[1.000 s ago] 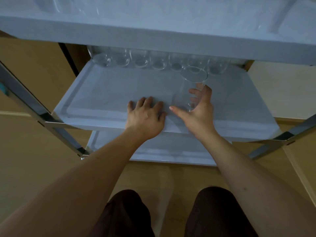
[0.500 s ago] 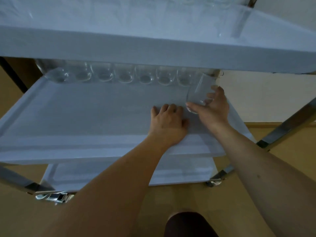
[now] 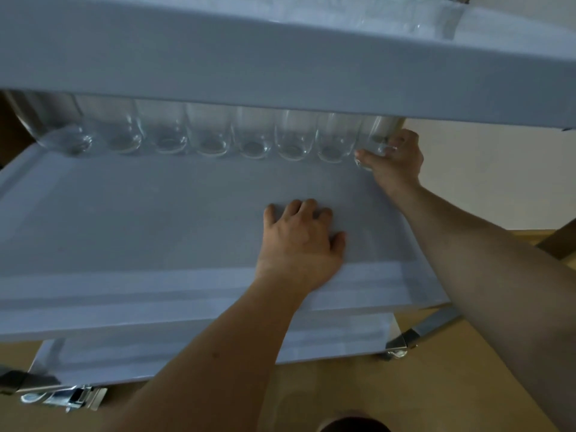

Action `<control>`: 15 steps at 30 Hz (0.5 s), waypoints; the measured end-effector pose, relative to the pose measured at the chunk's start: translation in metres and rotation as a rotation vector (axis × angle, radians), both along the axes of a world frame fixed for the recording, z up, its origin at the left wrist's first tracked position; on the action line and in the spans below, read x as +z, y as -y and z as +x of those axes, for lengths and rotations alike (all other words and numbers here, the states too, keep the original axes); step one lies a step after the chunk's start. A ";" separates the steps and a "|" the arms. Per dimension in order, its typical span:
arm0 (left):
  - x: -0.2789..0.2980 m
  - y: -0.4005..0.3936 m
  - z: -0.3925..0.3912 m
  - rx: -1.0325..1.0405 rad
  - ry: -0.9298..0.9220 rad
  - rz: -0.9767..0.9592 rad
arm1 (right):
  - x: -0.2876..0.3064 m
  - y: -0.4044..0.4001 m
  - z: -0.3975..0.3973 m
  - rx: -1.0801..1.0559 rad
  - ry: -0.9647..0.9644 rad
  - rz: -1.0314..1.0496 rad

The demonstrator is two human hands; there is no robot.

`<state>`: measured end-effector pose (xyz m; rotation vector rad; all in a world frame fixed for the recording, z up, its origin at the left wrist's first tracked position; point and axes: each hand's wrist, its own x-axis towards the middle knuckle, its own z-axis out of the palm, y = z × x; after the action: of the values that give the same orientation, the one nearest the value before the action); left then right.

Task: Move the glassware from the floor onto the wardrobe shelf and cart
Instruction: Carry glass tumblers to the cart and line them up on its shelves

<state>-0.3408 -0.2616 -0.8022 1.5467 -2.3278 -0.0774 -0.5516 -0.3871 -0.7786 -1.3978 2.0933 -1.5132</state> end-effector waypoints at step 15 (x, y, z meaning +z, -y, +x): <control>0.004 0.000 -0.001 0.015 0.025 0.007 | 0.001 0.006 -0.006 0.026 -0.103 0.177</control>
<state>-0.3422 -0.2613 -0.7981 1.5774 -2.3369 -0.0622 -0.5581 -0.3930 -0.7772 -1.4593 2.1987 -1.2357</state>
